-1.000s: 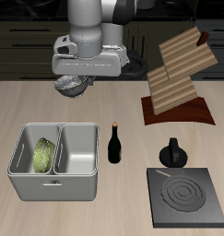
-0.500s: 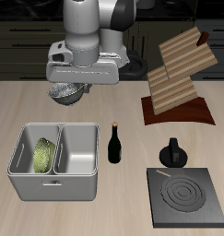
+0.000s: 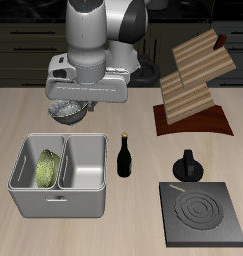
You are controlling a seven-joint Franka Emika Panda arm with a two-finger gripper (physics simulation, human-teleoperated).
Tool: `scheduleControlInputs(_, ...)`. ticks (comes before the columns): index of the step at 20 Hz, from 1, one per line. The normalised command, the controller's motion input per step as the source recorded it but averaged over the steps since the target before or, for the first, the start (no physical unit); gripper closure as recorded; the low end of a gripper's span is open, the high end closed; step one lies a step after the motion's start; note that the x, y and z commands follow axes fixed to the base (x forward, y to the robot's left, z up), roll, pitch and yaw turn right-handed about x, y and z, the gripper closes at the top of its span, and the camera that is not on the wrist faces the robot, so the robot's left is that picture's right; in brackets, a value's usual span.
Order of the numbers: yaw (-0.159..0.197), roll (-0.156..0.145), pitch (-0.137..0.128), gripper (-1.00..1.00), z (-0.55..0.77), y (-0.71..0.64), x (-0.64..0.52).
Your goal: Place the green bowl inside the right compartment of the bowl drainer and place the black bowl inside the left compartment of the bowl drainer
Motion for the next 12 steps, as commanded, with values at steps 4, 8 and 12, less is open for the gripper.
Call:
scheduleControlInputs(4, 0.023, 0.002, 0.008, 1.00, 0.05, 0.09, 0.34)
scheduleControlInputs(8, 0.000, -0.006, 0.018, 1.00, -0.02, 0.08, 0.30)
scheduleControlInputs(12, 0.033, -0.014, 0.025, 1.00, -0.12, 0.03, 0.33)
